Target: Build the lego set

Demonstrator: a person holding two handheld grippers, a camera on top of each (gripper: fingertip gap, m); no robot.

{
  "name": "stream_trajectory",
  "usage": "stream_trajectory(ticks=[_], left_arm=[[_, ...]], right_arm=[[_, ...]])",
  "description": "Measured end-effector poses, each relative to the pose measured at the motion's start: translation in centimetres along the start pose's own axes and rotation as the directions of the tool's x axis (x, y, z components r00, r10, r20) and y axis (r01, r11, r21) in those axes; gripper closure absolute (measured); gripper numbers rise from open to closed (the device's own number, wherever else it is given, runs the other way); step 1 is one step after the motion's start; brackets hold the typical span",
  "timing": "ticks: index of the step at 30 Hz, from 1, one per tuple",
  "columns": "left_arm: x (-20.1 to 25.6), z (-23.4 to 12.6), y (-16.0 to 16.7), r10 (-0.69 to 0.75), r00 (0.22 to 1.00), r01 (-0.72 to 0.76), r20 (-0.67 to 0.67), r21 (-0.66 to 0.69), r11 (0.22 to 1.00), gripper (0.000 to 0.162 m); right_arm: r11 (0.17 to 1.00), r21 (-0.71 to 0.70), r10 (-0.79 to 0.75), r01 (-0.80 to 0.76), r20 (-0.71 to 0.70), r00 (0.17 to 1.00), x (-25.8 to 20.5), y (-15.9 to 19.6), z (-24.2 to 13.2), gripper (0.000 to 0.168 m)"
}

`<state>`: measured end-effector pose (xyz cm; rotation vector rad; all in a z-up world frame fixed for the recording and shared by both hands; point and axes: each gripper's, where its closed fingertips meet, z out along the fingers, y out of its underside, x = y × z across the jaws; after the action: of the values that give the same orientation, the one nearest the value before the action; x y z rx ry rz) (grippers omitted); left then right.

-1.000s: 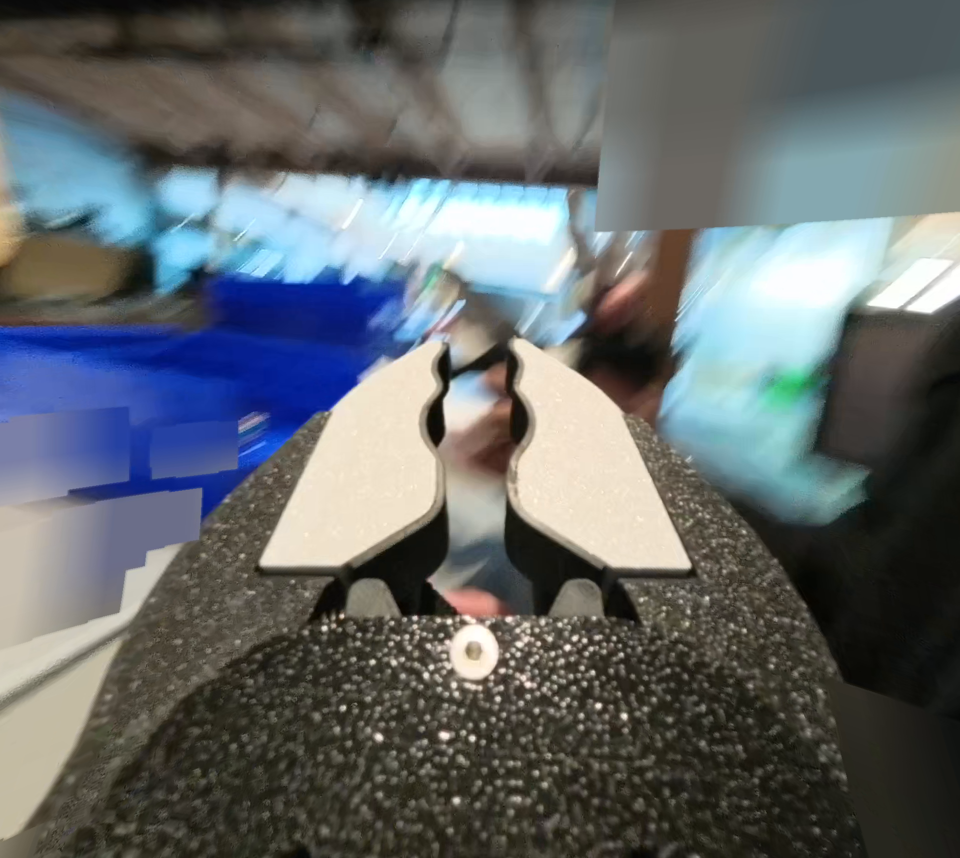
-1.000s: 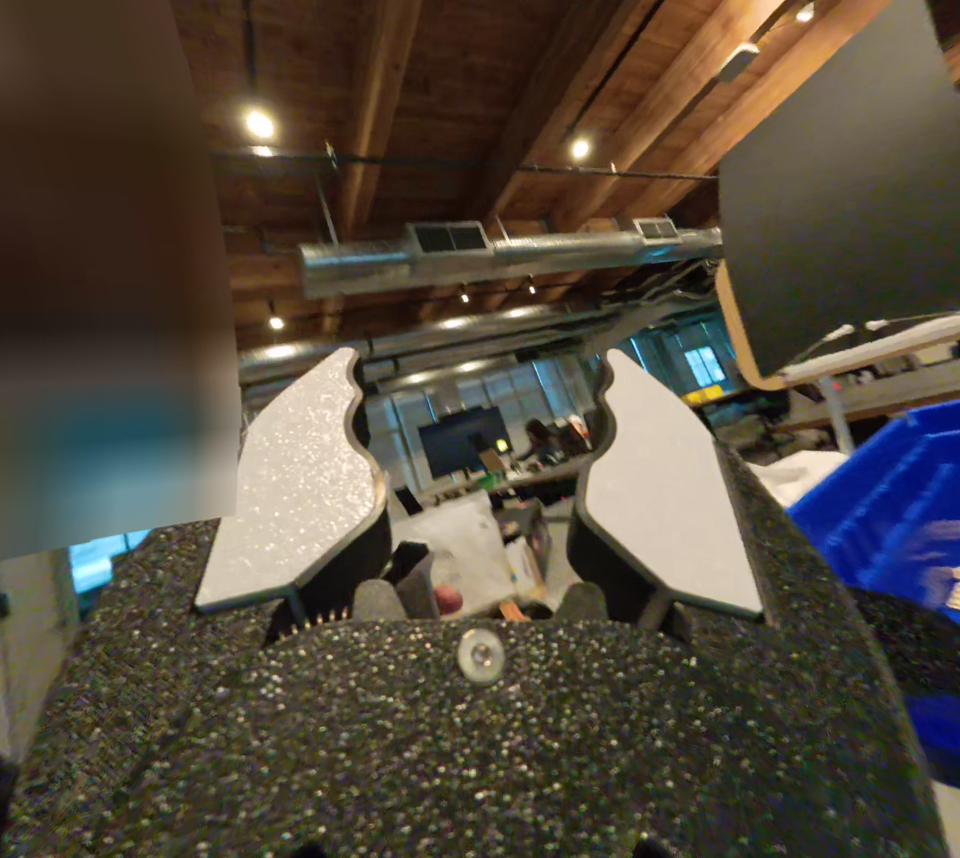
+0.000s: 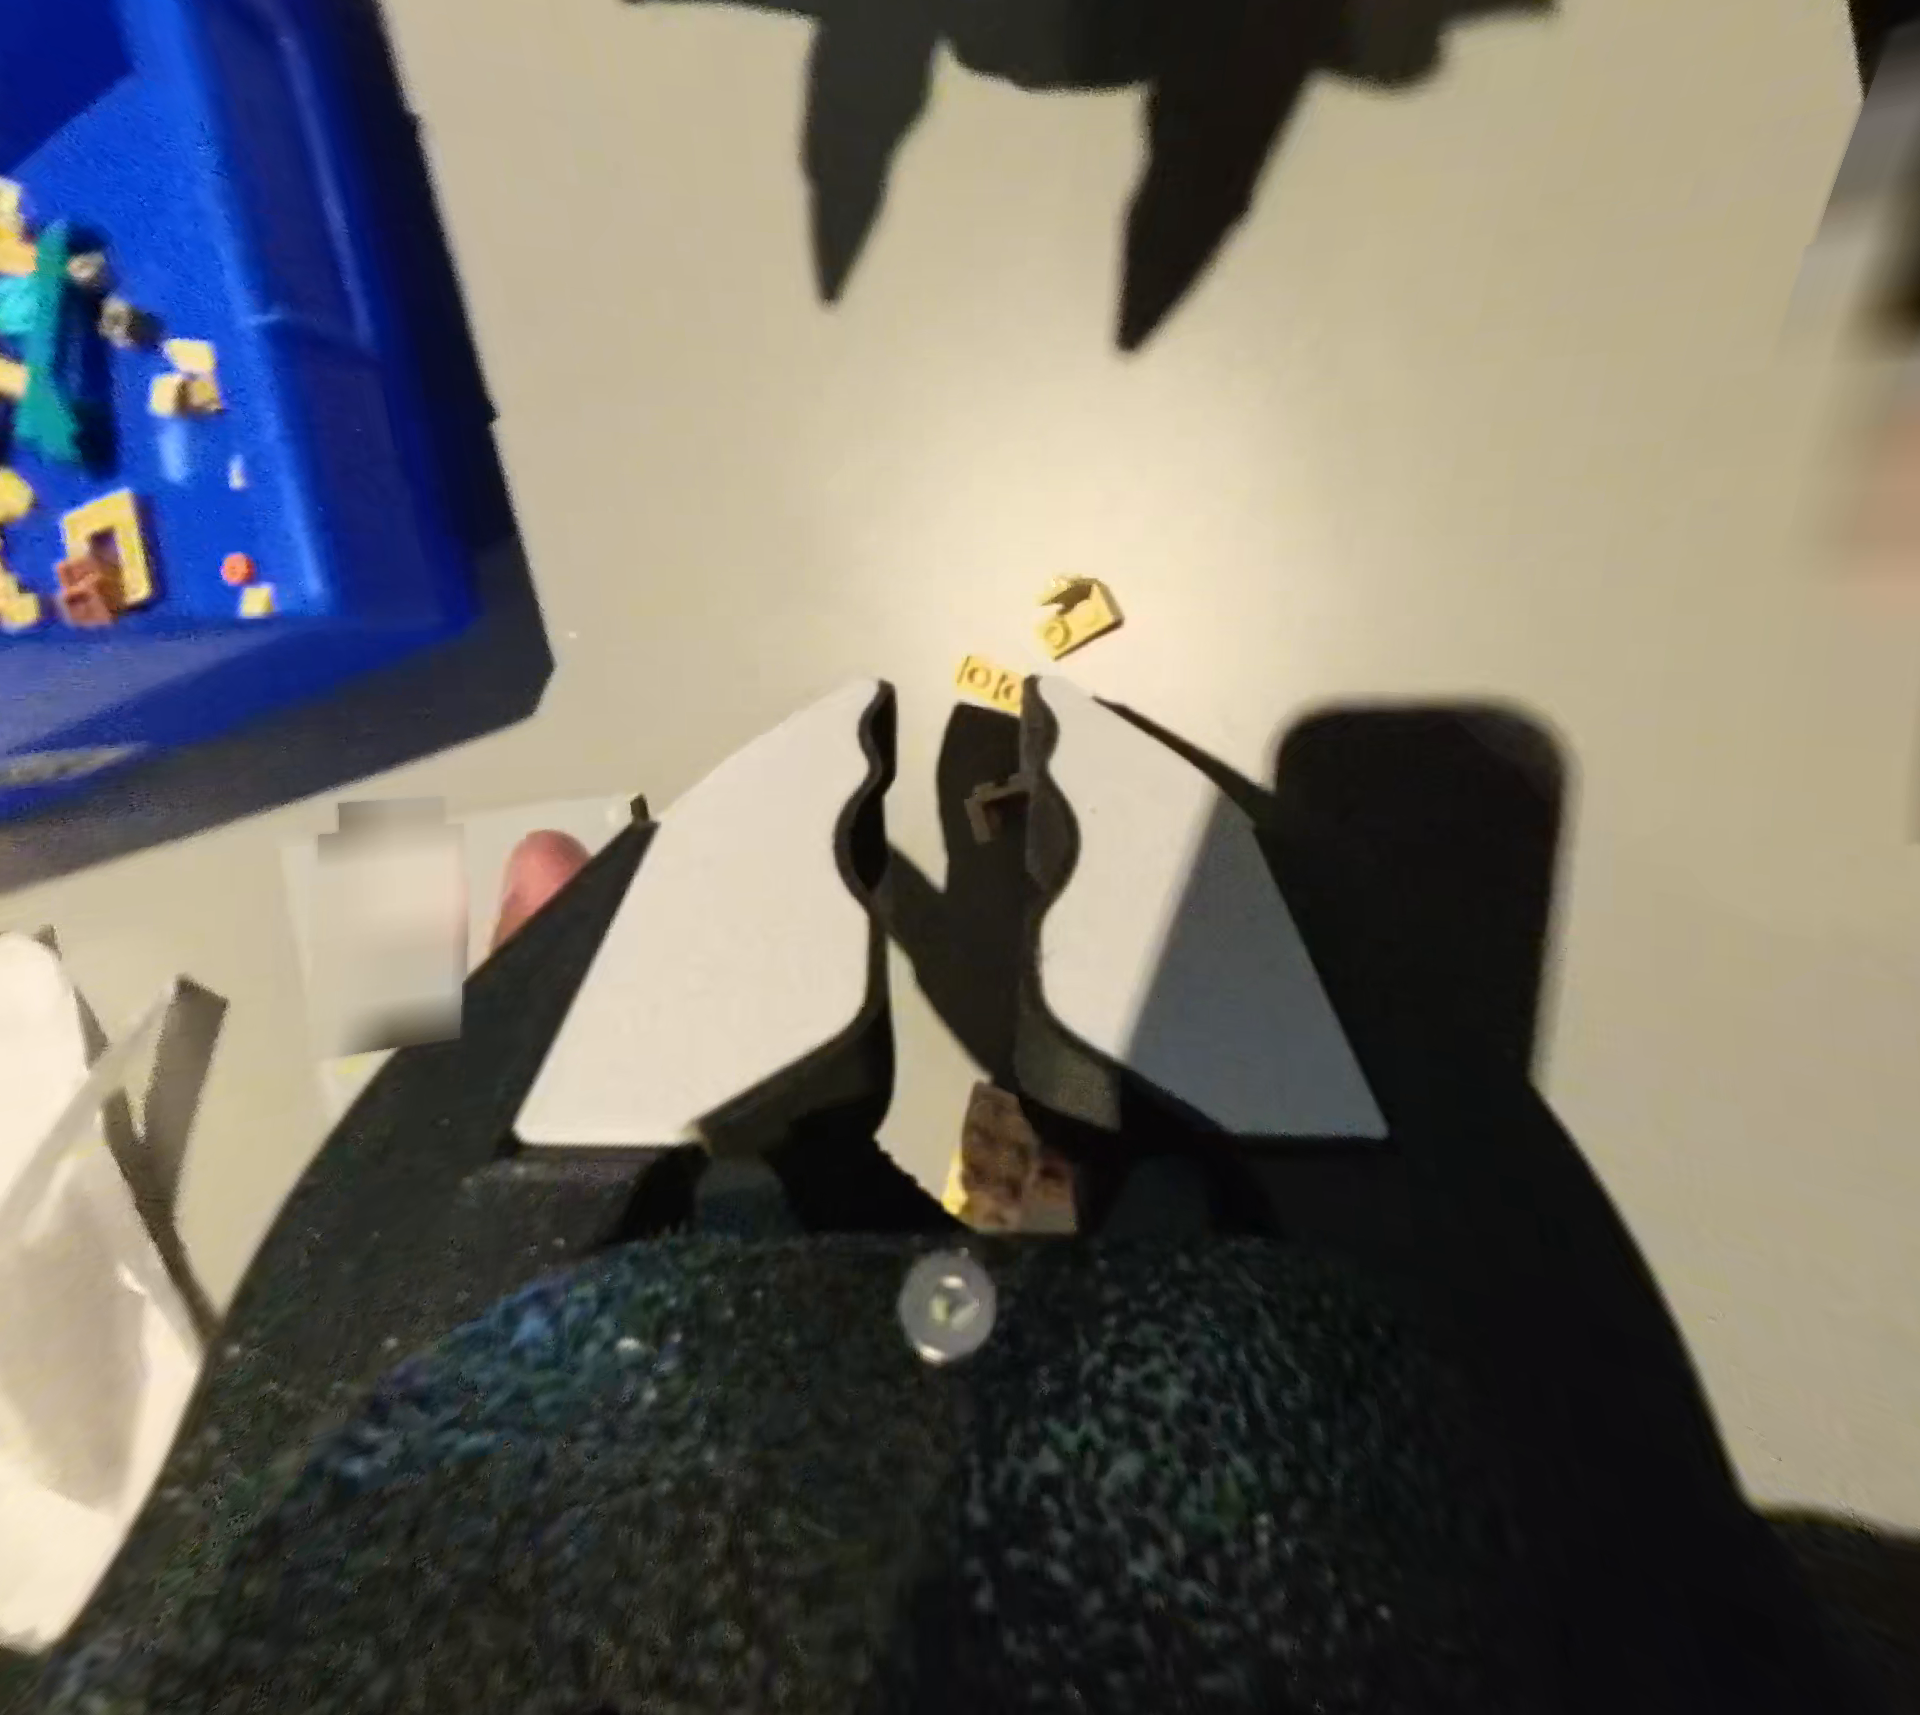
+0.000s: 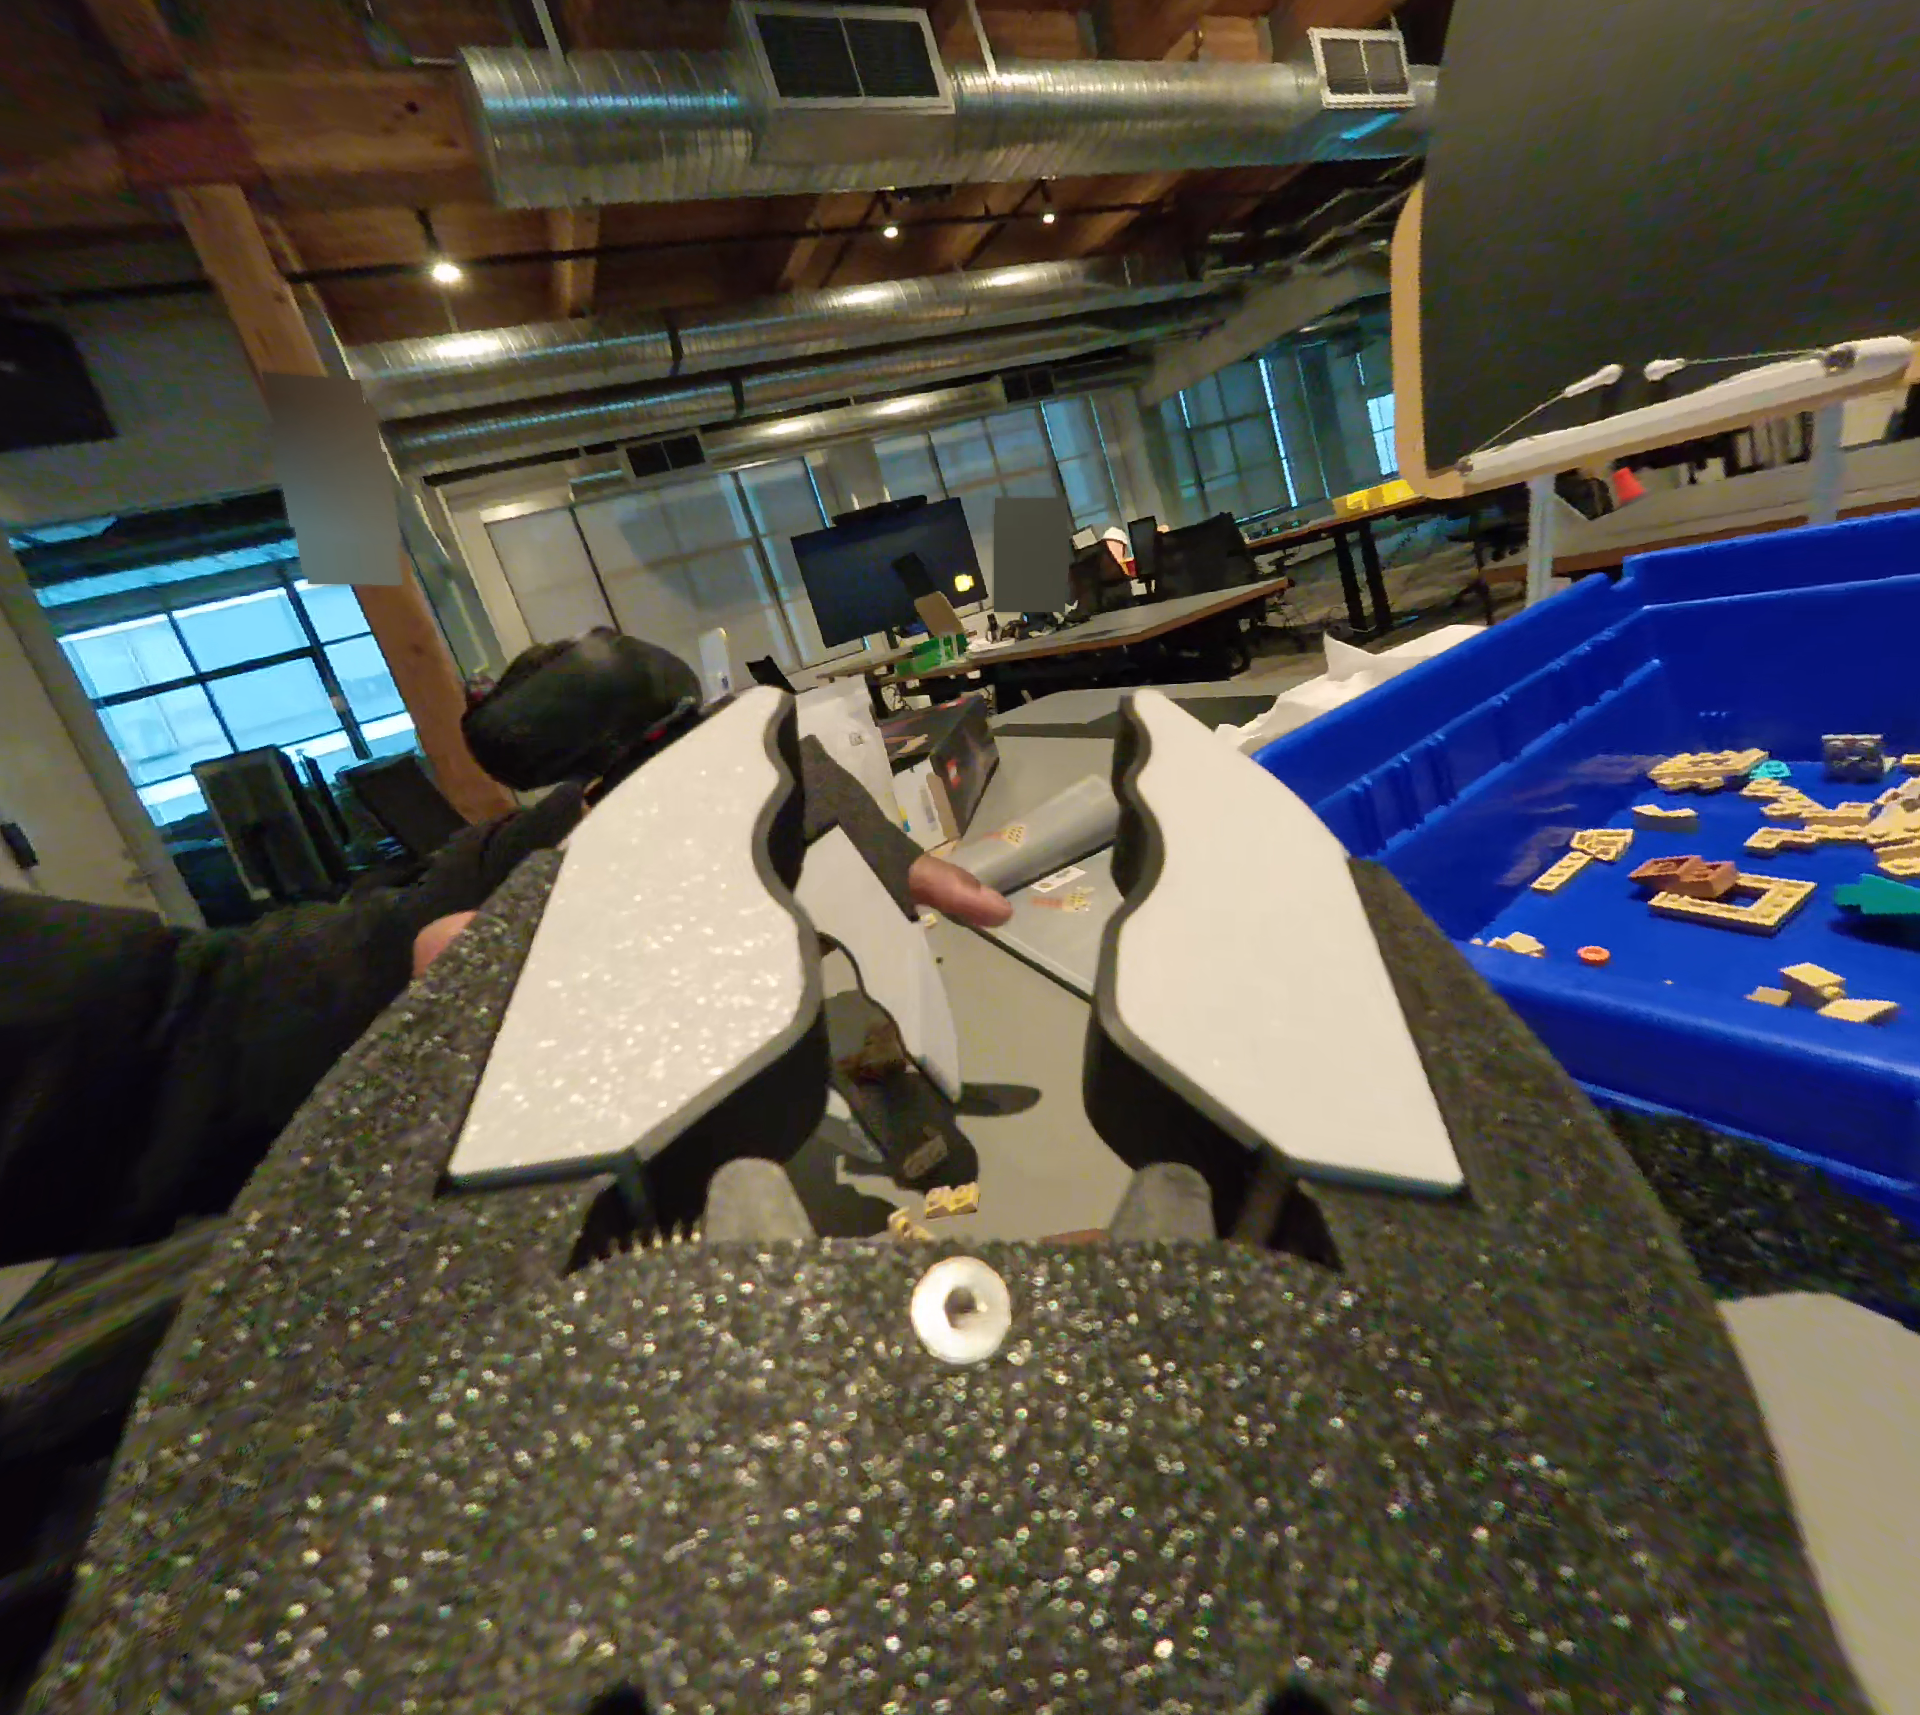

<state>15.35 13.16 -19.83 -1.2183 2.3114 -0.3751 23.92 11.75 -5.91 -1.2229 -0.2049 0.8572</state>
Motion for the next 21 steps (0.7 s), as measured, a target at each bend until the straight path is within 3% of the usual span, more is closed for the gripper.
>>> stream_trajectory(ticks=[8,16,21], left_arm=[[0.9,0.6,-0.6,0.205,0.942,-0.213,-0.266,-0.001,0.977,0.134],[1.0,2.1,0.9,0.245,0.881,-0.296,-0.404,-0.067,0.953,0.136],[1.3,2.4,1.2,0.218,0.87,-0.271,-0.441,-0.061,0.961,0.139]], right_arm=[[1.0,-0.022,0.005,-0.005,0.008,1.0,0.0,0.6,0.0,0.112],[0.999,-0.032,0.015,-0.014,0.012,1.0,0.1,0.8,0.1,0.114],[0.999,-0.034,0.023,-0.023,0.012,1.0,0.2,0.9,0.2,0.116]])
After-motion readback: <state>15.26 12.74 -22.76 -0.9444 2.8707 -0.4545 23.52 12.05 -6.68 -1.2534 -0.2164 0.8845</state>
